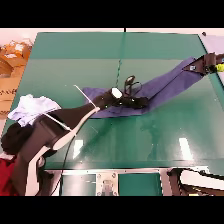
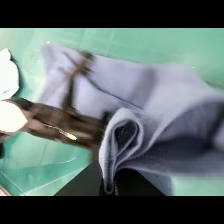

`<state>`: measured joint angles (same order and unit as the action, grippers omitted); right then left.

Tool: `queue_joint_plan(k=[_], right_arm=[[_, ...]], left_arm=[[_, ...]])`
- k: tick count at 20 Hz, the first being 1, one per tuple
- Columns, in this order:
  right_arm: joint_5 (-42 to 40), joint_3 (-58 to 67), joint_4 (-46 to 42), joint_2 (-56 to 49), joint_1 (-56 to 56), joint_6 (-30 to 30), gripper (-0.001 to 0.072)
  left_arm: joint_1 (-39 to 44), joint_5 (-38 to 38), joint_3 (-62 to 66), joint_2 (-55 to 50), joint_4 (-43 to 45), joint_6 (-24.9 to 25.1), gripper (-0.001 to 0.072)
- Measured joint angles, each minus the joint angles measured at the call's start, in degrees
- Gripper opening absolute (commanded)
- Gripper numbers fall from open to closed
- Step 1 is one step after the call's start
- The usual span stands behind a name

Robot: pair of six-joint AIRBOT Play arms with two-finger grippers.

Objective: Fold the shirts.

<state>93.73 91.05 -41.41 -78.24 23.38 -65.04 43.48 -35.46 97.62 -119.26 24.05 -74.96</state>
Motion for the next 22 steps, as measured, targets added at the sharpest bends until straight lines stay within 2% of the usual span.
queue_joint_plan(k=[3,6,8,11,15,19,20,22], right_arm=[[0.2,-1.0,0.3,0.6,-0.7,-0.5,0.0015],[0.3,-2.6,0.3,0.8,-1.2,-0.8,0.0015],[0.3,-3.2,1.1,0.9,-2.2,-0.9,0.0014],[-0.5,-3.6,3.3,0.9,-6.3,-1.0,0.0014],[-7.6,-3.8,4.0,-0.1,-17.6,-3.3,0.0015],[-19.9,-3.8,3.7,-6.1,-34.1,-6.2,0.0016],[-24.3,-3.8,3.7,-8.7,-38.7,-6.6,0.0039],[-34.3,-3.8,3.7,-14.7,-47.5,-7.3,0.0505]], left_arm=[[-0.3,-2.3,3.2,-2.0,-2.1,1.0,0.0022],[-3.8,-11.0,7.1,-2.4,0.0,1.3,0.0021],[-8.0,-19.8,10.5,-1.2,6.5,-1.0,0.0022],[-15.4,-32.4,15.5,2.6,20.8,-6.4,0.0023],[-27.0,-44.7,18.7,10.4,31.8,-9.9,0.0023],[-37.3,-51.0,19.6,17.0,35.6,-11.0,0.0023],[-39.6,-52.0,19.7,18.2,35.9,-11.0,0.0023],[-43.3,-53.7,19.6,19.6,36.5,-10.7,0.0023]])
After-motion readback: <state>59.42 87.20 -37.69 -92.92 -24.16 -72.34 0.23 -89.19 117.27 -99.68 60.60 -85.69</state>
